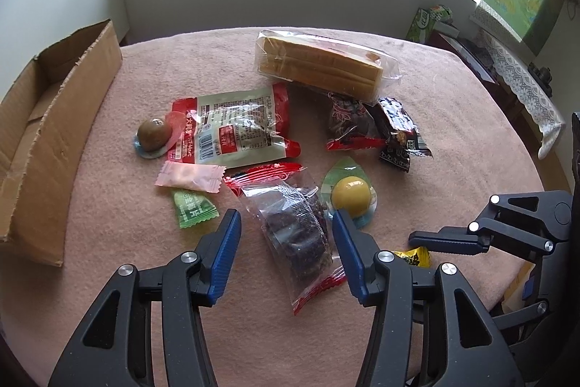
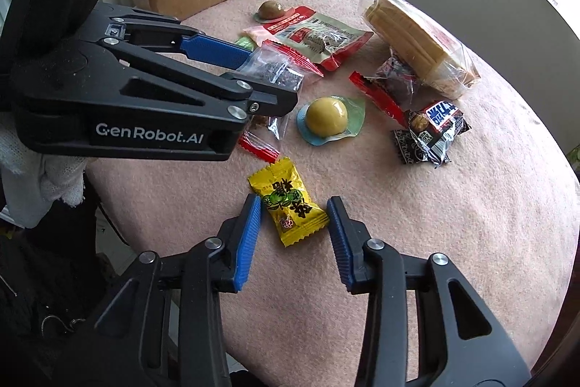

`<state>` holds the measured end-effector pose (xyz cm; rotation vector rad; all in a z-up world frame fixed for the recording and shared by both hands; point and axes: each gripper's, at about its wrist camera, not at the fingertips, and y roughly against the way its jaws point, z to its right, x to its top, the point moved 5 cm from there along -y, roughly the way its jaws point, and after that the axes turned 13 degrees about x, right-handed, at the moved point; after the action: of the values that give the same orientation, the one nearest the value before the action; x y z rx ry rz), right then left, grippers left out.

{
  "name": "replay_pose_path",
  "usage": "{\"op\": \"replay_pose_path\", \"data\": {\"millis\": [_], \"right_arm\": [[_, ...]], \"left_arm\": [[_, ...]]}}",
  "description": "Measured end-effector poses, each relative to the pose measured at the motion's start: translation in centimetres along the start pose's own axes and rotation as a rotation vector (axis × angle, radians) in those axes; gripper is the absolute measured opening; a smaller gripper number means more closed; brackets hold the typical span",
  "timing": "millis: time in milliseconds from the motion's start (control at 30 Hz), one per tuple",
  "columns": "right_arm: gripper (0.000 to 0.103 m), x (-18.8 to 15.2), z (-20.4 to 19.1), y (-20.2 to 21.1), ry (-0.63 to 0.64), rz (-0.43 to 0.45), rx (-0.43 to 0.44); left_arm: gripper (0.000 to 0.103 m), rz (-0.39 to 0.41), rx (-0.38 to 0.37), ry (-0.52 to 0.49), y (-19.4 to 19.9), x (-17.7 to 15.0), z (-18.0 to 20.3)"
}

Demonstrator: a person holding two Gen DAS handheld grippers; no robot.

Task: Organize snacks
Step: 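Grasp the yellow candy with the right gripper while the left gripper grasps the cookie bag, then carry the yellow candy and cookie bag into the box and release both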

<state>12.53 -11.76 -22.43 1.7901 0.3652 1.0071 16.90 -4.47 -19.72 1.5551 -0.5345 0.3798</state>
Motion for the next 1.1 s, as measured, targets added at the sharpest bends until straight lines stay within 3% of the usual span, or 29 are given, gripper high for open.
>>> {"op": "replay_pose_path", "data": {"millis": [233, 300, 767, 1100], "right_arm": [[0.033, -0.6, 0.3, 0.6, -0.022, 0.010, -0.006], [0.032, -0.7, 0.3, 0.7, -0.028, 0.016, -0.007], [0.028, -1.3, 0.9, 3.0, -0.107, 0.089, 0.024], [0.028, 1.8, 0.2, 5.8, -0.110, 0.175, 0.022]], "left_arm": [[0.053, -0.016, -0.015, -0.015, -0.7, 0.1, 0.6], [0.042, -0.008, -0.023, -0.015, -0.5, 0.2, 0.8], [0.039, 0.042, -0.020, 0.014, 1.4, -0.5, -1.1], [0.039, 0.115, -0.009, 0.075, 4.5, 0.2, -4.5]]}}
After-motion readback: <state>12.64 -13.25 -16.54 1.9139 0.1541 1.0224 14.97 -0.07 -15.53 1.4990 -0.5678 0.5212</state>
